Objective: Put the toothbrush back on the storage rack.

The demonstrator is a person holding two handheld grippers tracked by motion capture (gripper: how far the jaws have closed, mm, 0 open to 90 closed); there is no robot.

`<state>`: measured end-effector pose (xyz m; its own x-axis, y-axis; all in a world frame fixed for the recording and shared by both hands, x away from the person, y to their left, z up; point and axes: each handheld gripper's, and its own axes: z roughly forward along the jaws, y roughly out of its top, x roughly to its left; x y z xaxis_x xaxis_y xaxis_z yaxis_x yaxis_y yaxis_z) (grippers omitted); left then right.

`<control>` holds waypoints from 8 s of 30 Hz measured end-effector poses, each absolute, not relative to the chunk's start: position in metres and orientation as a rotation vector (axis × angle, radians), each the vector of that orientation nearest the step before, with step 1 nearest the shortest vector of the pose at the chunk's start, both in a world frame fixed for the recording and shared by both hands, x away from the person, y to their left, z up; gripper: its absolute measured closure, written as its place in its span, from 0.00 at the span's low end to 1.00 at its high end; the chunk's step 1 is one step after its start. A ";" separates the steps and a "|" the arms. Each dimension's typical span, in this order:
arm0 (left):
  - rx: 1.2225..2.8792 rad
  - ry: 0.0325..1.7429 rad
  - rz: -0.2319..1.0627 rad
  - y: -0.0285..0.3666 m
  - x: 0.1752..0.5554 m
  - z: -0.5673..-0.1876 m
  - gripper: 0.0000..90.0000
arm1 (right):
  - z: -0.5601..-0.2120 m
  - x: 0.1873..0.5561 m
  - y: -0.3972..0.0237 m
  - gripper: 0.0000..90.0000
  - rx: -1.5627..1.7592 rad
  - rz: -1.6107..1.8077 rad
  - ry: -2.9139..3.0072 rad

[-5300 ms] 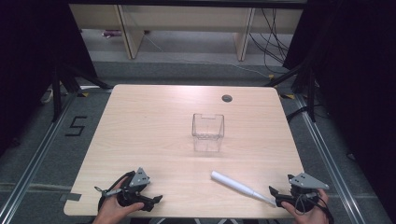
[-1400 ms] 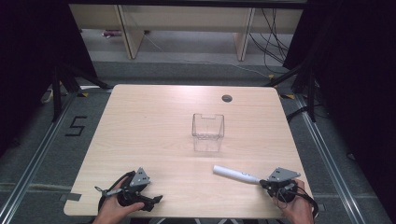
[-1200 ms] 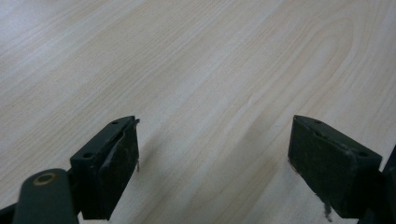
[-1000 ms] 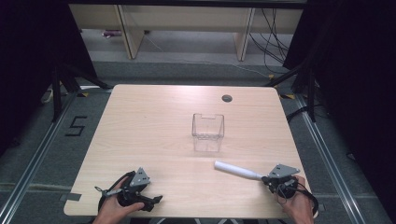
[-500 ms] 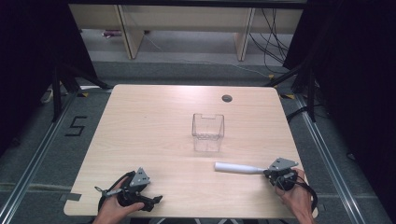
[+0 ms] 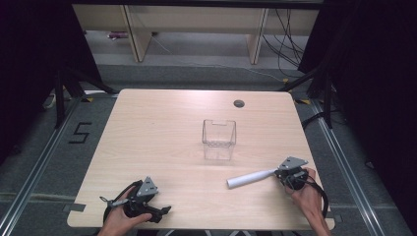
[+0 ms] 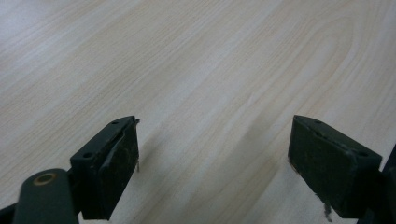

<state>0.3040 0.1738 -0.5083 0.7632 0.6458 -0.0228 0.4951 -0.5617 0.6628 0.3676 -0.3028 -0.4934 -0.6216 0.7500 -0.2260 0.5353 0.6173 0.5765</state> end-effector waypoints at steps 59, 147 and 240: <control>2.284 0.835 0.283 0.175 0.303 -0.507 0.17 | -0.489 0.442 -0.230 0.93 0.931 0.639 2.509; 2.288 0.839 0.288 0.175 0.303 -0.507 0.17 | -0.472 0.441 -0.223 0.74 1.283 0.117 2.868; 2.272 0.846 0.284 0.176 0.305 -0.507 0.17 | -0.345 0.461 -0.201 0.74 1.046 1.349 2.297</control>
